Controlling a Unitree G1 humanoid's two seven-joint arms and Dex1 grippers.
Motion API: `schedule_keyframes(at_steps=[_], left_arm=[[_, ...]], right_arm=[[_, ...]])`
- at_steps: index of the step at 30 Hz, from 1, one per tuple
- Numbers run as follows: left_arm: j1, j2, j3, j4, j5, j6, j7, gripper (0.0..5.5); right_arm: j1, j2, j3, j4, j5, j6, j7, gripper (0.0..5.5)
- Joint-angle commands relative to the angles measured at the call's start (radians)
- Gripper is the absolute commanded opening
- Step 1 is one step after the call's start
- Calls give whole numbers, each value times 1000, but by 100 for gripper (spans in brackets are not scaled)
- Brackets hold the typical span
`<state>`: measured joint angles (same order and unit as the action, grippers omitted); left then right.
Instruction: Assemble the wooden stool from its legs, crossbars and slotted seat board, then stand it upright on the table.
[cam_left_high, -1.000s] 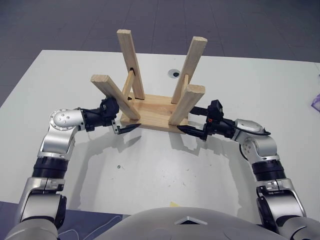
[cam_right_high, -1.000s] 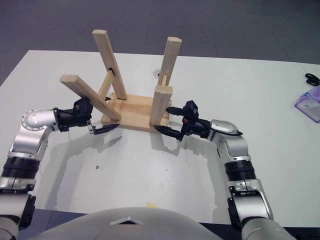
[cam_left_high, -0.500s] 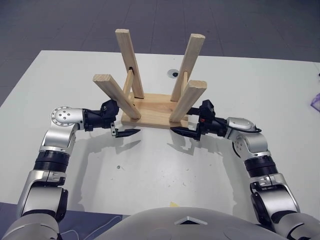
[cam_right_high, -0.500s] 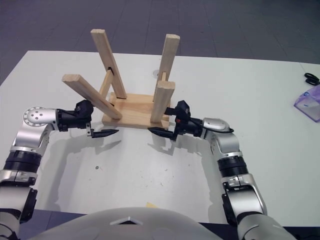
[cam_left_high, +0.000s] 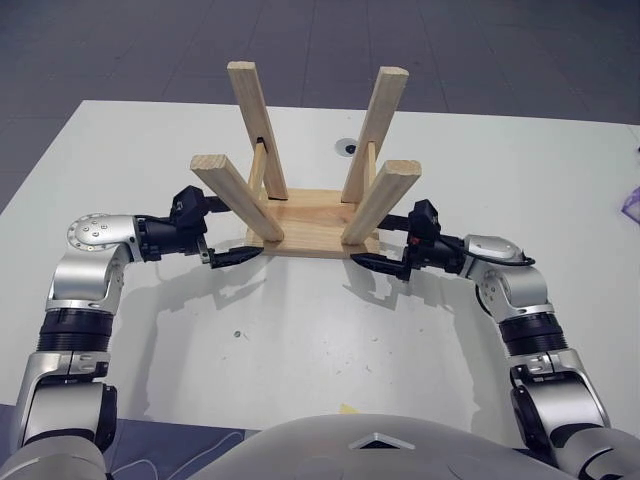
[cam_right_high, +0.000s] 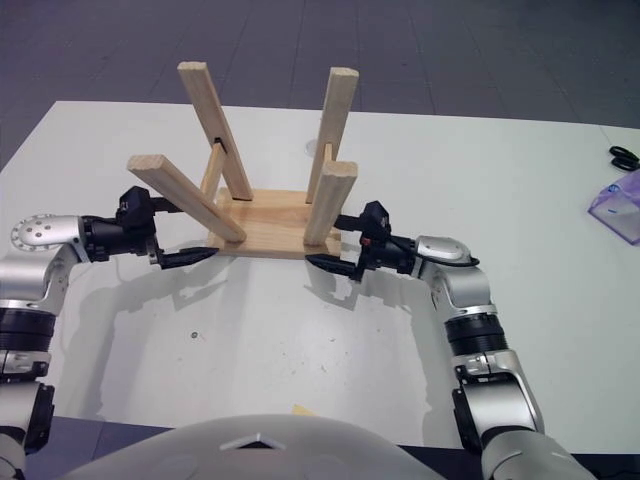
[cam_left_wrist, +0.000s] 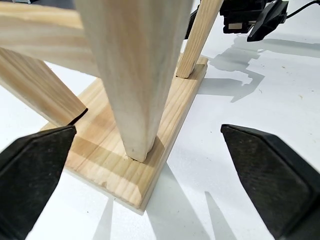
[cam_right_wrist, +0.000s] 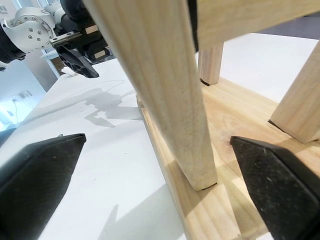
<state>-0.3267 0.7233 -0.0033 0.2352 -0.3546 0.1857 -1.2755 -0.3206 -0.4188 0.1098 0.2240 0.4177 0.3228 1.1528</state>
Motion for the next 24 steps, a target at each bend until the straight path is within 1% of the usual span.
schedule_keyframes(at_steps=[1, 2, 5, 6, 10, 17, 19, 24], left_arm=[[-52, -35, -22, 60, 26, -17, 12, 539], [-54, -45, -28, 67, 31, -22, 19, 539], [-58, -70, -45, 95, 49, -46, 28, 495], [-65, -79, -51, 111, 56, -56, 32, 471], [-85, -108, -58, 161, 73, -81, 40, 411], [-141, -111, -71, 317, 127, -149, 23, 286], [-152, -117, -75, 336, 136, -164, 17, 247], [-161, -142, -72, 326, 126, -163, 17, 171]], right_arm=[[-19, -9, 0, 16, -16, -9, 7, 540], [-24, -7, 3, 21, -17, -10, 9, 540], [-43, -1, 10, 39, -22, -14, 15, 540], [-50, 3, 13, 50, -28, -20, 16, 519], [-101, 35, 27, 130, -55, -61, 17, 469], [-172, 59, 46, 324, -121, -147, 44, 350], [-188, 66, 45, 365, -133, -166, 50, 313], [-208, 81, 39, 406, -142, -188, 55, 240]])
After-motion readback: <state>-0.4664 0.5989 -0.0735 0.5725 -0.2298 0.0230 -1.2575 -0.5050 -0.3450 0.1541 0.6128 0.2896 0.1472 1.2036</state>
